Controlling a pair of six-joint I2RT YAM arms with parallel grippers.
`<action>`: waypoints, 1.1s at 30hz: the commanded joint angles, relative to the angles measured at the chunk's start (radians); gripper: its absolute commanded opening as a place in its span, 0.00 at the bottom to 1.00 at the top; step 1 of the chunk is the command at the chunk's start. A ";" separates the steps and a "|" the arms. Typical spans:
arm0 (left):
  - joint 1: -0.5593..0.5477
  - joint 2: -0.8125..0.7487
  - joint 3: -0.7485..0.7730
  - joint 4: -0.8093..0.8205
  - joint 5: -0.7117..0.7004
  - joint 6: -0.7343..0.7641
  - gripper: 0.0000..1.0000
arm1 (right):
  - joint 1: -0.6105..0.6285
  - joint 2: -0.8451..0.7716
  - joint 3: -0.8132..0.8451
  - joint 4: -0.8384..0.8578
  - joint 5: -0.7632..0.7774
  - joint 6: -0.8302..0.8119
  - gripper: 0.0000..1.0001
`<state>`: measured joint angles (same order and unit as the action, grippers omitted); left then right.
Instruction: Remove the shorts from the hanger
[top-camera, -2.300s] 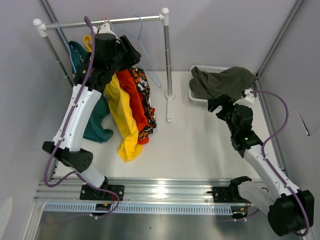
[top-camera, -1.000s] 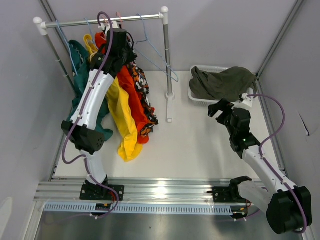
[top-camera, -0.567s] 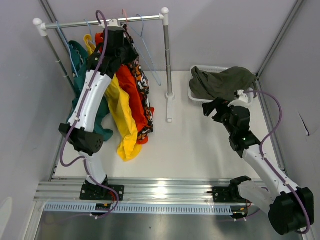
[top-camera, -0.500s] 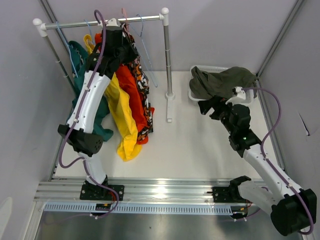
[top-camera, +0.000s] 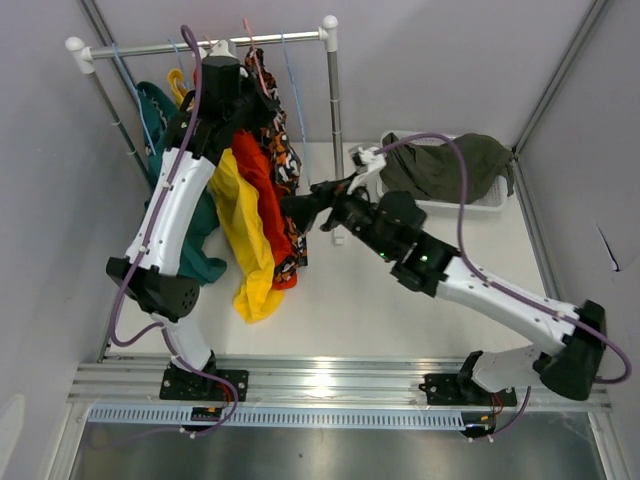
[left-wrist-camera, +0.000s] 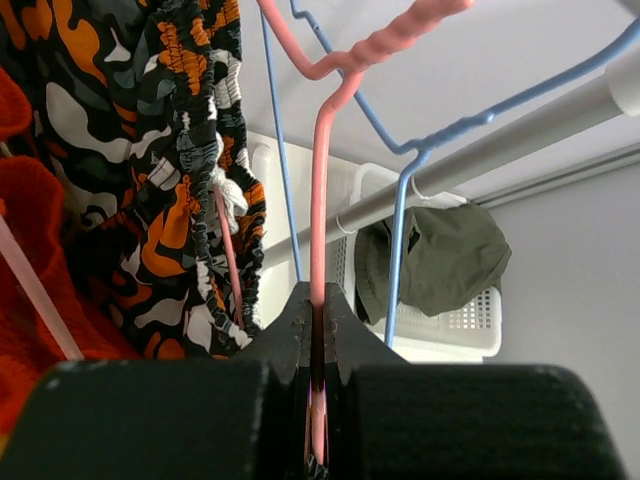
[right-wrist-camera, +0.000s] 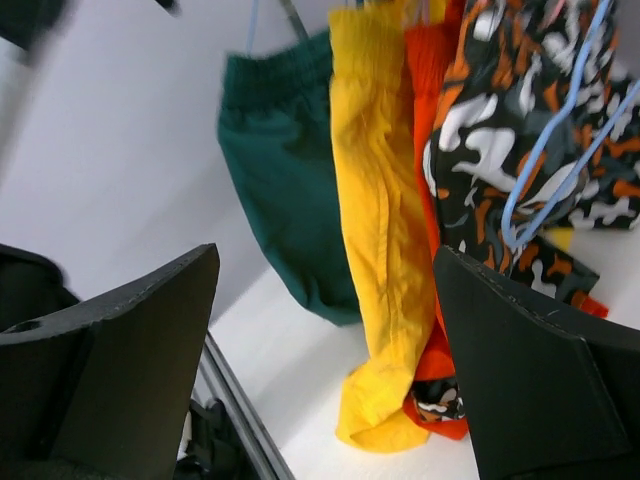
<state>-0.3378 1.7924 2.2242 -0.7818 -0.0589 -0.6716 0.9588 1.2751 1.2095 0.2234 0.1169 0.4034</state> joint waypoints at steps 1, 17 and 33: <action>-0.006 -0.093 -0.011 0.065 0.041 -0.023 0.00 | 0.018 0.099 0.077 0.025 0.061 -0.025 0.94; -0.003 -0.266 -0.193 0.113 0.139 -0.039 0.00 | 0.029 0.288 0.114 0.094 0.100 -0.008 0.27; 0.006 -0.157 0.038 0.052 0.011 0.064 0.00 | 0.245 0.127 -0.264 0.122 0.214 0.074 0.00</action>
<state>-0.3389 1.6142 2.1387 -0.8242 0.0048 -0.6498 1.1435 1.4456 1.0130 0.3595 0.2741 0.4328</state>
